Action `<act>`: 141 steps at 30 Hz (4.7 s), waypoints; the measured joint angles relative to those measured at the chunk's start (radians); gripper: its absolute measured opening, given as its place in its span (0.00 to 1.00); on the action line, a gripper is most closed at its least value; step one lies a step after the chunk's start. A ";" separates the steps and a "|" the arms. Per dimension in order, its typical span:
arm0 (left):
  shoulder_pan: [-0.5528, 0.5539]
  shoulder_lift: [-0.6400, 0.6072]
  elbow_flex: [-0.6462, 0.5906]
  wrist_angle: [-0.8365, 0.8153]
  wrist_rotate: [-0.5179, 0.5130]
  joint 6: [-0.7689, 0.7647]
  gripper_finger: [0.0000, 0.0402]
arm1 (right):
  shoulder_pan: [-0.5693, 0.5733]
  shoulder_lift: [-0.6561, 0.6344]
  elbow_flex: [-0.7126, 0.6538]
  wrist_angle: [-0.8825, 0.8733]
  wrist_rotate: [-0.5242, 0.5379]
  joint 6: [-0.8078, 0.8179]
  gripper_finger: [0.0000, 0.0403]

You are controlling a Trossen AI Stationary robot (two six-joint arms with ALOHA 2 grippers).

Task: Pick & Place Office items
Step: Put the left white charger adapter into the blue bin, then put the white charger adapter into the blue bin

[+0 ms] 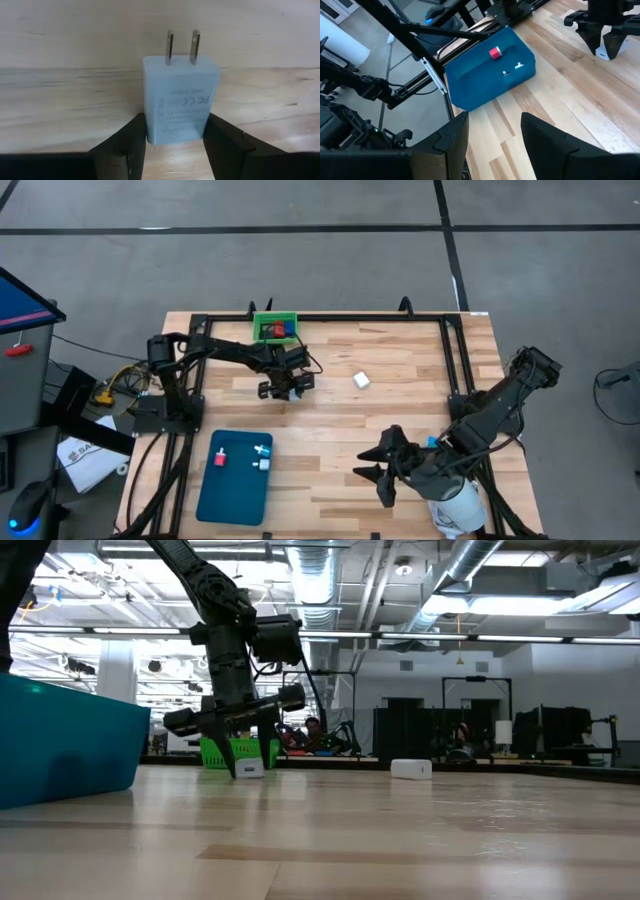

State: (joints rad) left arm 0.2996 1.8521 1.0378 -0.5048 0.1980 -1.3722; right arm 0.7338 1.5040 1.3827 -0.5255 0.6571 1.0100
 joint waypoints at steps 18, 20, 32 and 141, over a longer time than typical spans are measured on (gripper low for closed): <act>-0.073 -0.302 -0.005 -0.136 -0.122 0.198 0.39 | -0.012 0.000 0.000 0.010 0.093 0.034 0.43; -0.110 -0.347 -0.005 -0.204 -0.144 0.227 0.39 | -0.021 0.000 0.000 0.010 0.106 0.052 0.43; -0.472 -0.556 -0.003 -0.472 -0.215 0.152 0.39 | -0.105 0.000 0.000 0.035 0.114 0.090 0.43; -1.014 -0.896 -0.323 0.355 -0.902 0.327 0.53 | -1.030 0.434 -0.135 -0.275 -0.608 -0.326 0.71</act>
State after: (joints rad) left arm -0.7147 0.9562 0.7147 -0.1493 -0.7044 -1.0454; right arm -0.2963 1.9381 1.2480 -0.8000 0.0496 0.6839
